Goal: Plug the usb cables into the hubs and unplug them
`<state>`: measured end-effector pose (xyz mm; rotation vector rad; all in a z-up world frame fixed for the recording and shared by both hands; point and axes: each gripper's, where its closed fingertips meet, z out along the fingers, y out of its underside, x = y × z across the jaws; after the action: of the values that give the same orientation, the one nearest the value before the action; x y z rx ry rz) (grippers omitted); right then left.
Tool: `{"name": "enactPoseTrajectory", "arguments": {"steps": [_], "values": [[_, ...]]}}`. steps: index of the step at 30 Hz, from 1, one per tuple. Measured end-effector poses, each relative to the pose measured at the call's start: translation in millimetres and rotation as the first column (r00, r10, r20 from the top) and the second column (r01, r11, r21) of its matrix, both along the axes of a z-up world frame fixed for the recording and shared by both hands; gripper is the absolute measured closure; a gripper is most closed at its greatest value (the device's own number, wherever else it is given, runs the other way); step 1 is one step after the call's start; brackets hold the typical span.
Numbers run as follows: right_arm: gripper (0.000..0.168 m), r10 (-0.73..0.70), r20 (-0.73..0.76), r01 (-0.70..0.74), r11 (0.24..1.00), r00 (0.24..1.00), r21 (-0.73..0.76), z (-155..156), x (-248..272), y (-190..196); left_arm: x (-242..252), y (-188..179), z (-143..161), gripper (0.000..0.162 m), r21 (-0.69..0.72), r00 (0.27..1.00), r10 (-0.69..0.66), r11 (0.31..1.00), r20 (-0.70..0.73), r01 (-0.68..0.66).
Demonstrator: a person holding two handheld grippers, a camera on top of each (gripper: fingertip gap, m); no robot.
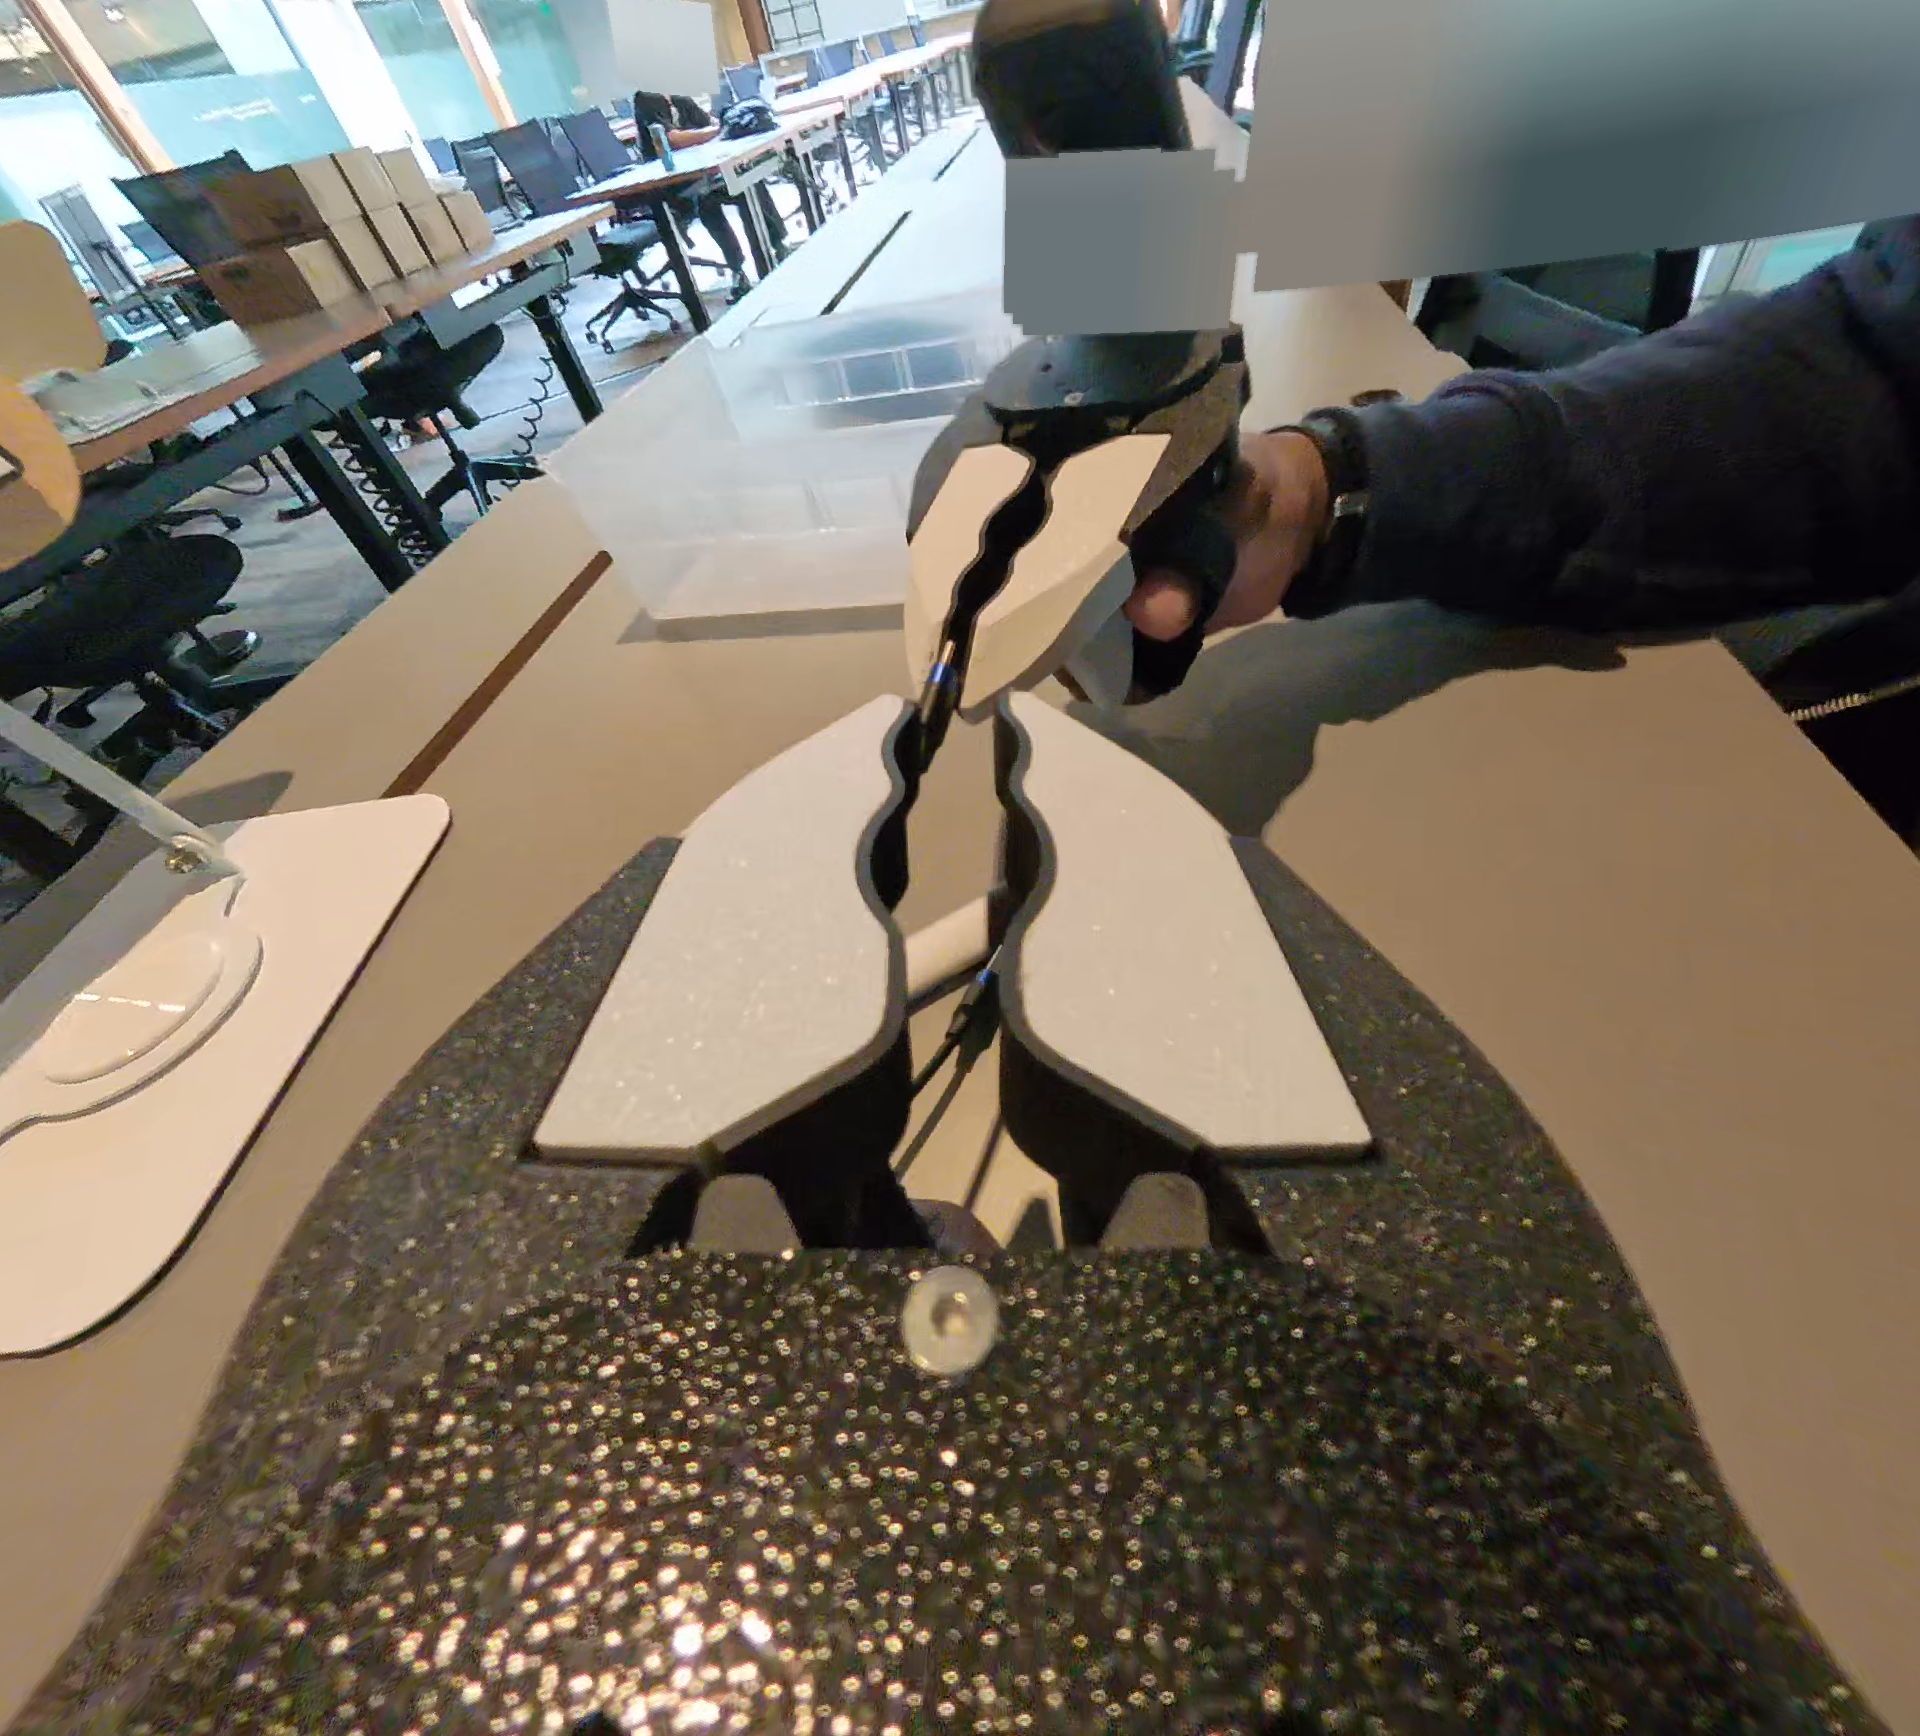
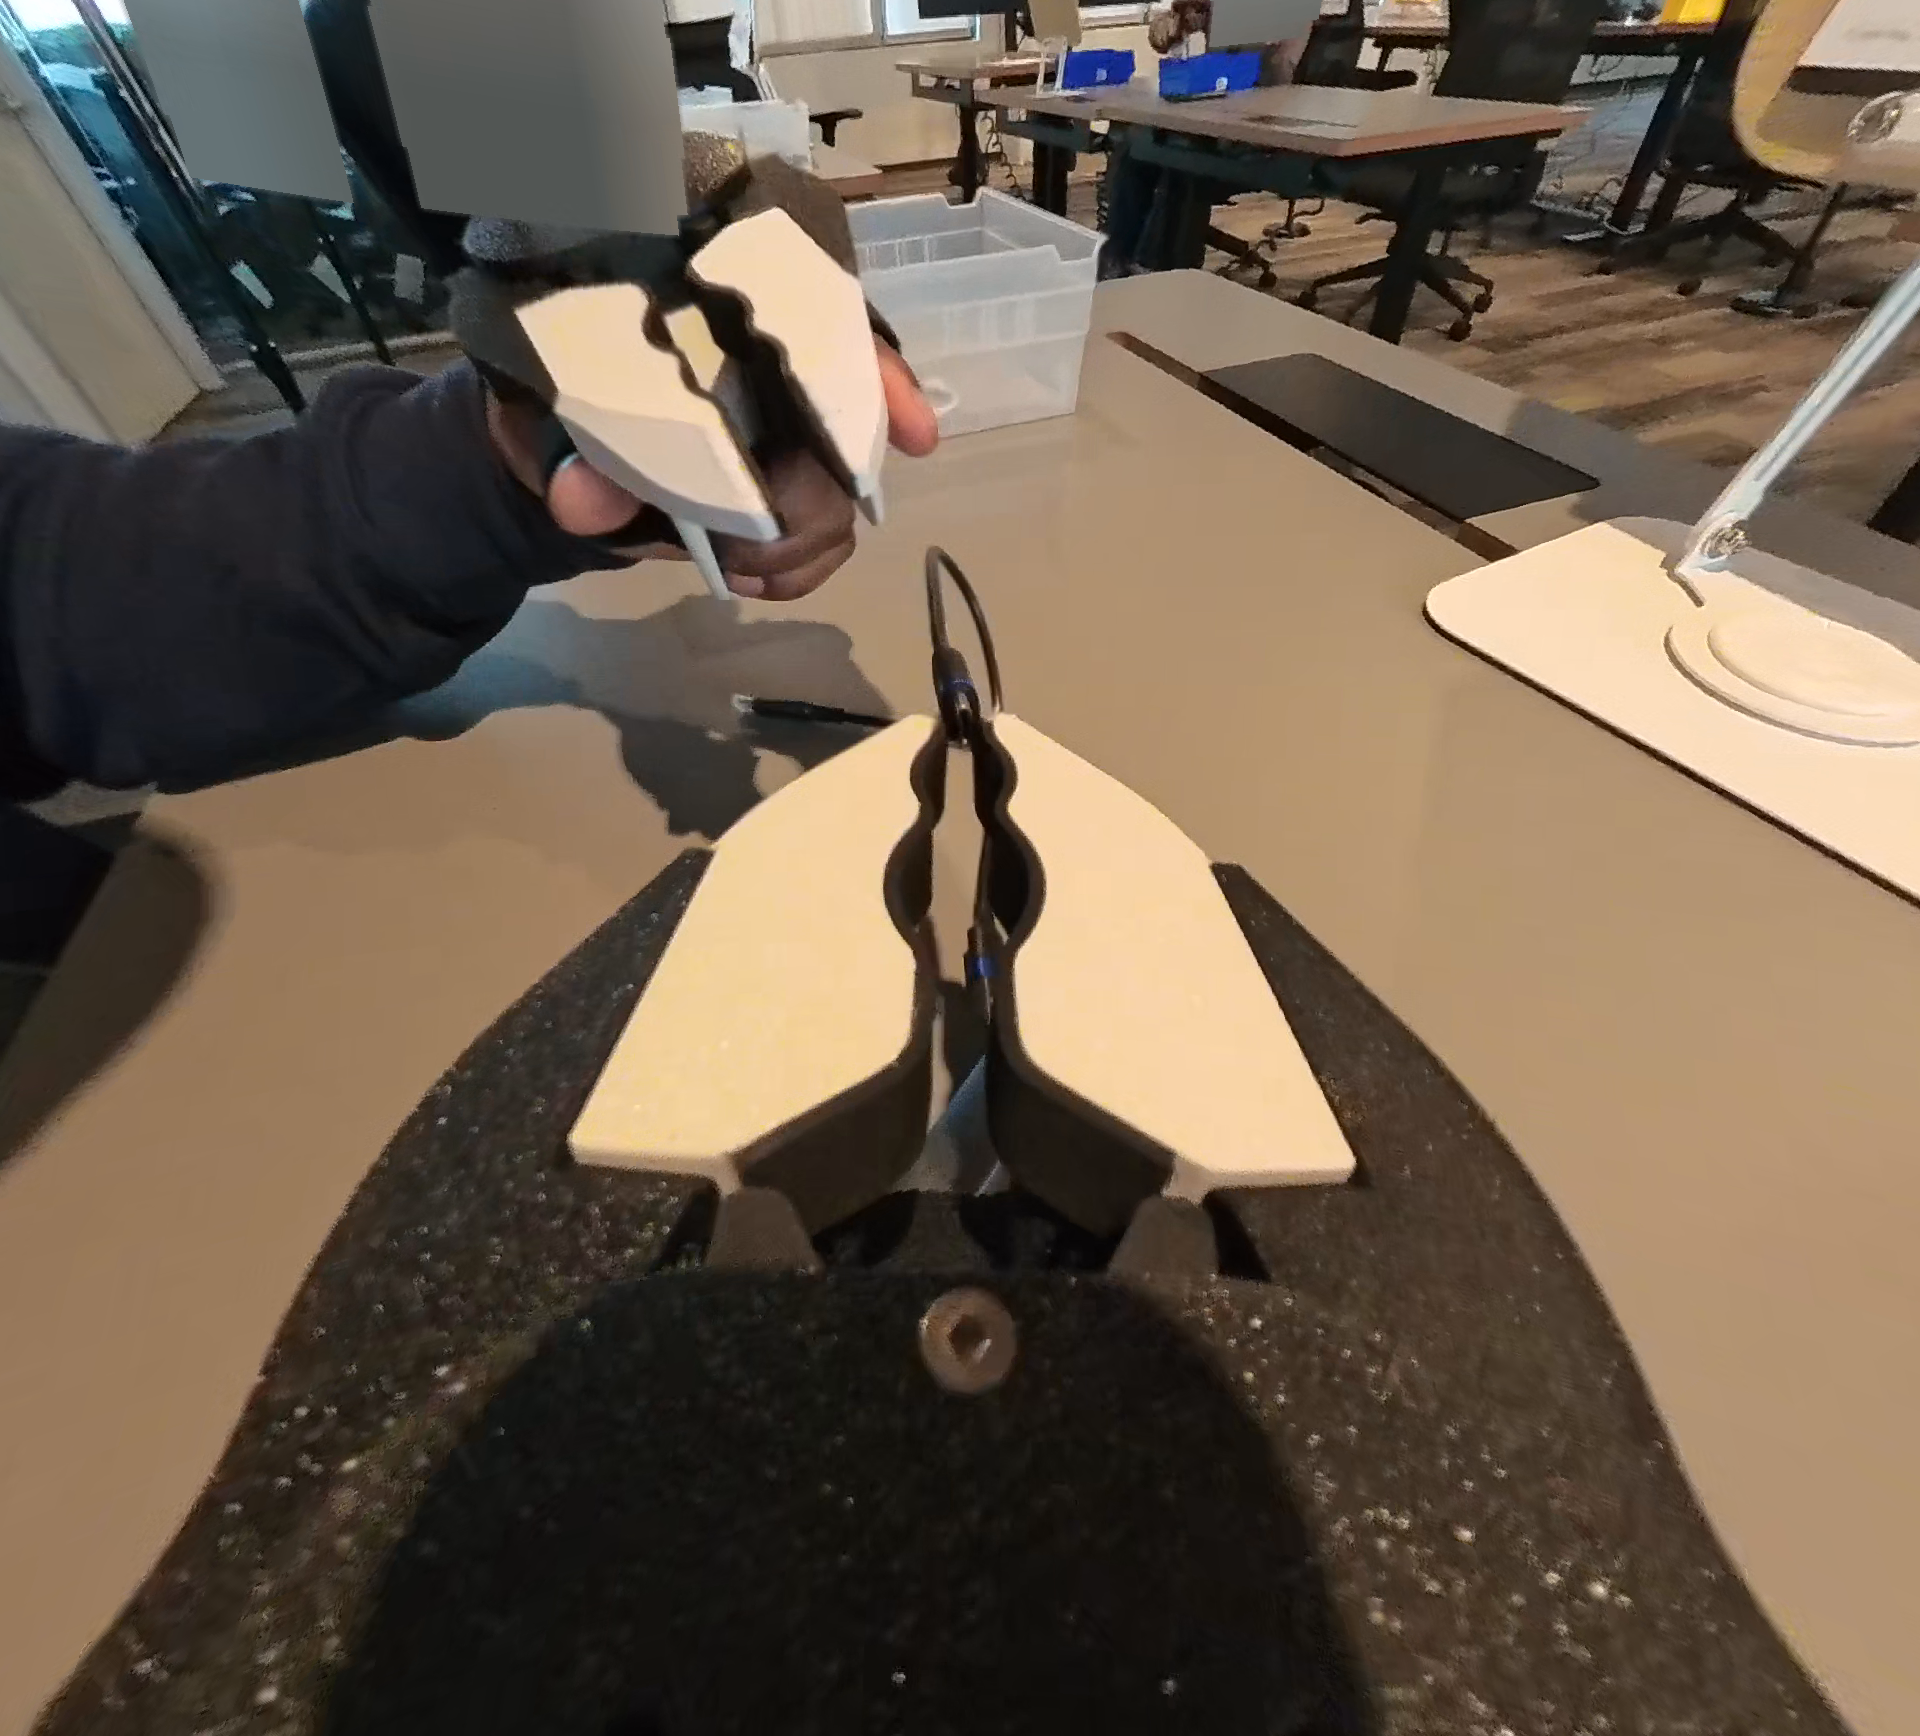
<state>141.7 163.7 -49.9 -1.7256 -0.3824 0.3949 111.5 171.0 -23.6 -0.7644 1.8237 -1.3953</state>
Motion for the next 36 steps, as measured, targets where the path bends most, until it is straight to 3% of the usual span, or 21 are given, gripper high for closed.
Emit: {"name": "enactPoseTrajectory", "arguments": {"steps": [3, 6, 10, 13, 18, 23, 29, 36], "values": [[0.164, -0.021, -0.047, 0.021, 1.0, 0.999, 0.008, 2.6, 4.4, 1.6, 3.3, -0.9, 3.5, 0.147, -0.05, 1.0, 0.019, 0.999, -0.013, -0.02], [0.164, -0.048, -0.119, 0.051, 0.998, 0.992, 0.021, 7.3, 12.2, 2.7, 4.0, -11.7, 11.3, 0.15, -0.215, 0.999, -0.032, 0.976, -0.039, 0.023], [0.164, -0.044, -0.237, 0.058, 0.997, 0.971, 0.055, 16.6, 19.8, 1.1, 14.8, -18.8, 3.9, 0.152, -0.509, 0.981, -0.109, 0.861, -0.158, 0.014], [0.164, -0.031, -0.293, 0.056, 0.995, 0.955, 0.079, 22.3, 22.4, -0.5, 24.0, -15.5, -6.3, 0.149, -0.65, 0.971, -0.135, 0.76, -0.196, -0.026], [0.164, -0.01, -0.334, 0.057, 0.99, 0.942, 0.13, 32.3, 22.4, -3.4, 33.1, -14.5, -10.4, 0.139, -0.744, 0.972, -0.122, 0.664, -0.202, -0.071], [0.164, 0.013, -0.372, 0.04, 0.99, 0.928, 0.134, 32.8, 16.7, -2.3, 34.1, -3.6, 4.4, 0.14, -0.851, 0.993, -0.078, 0.525, -0.089, -0.035], [0.165, 0.027, -0.384, 0.026, 0.991, 0.923, 0.132, 32.3, 10.0, -0.7, 32.2, -5.1, 9.0, 0.143, -0.808, 0.999, -0.024, 0.589, -0.026, -0.007], [0.168, 0.058, -0.428, -0.012, 0.994, 0.902, 0.11, 29.0, 1.7, 1.2, 30.8, -12.4, 7.0, 0.153, -0.683, 0.999, 0.03, 0.731, 0.037, 0.003]]}}
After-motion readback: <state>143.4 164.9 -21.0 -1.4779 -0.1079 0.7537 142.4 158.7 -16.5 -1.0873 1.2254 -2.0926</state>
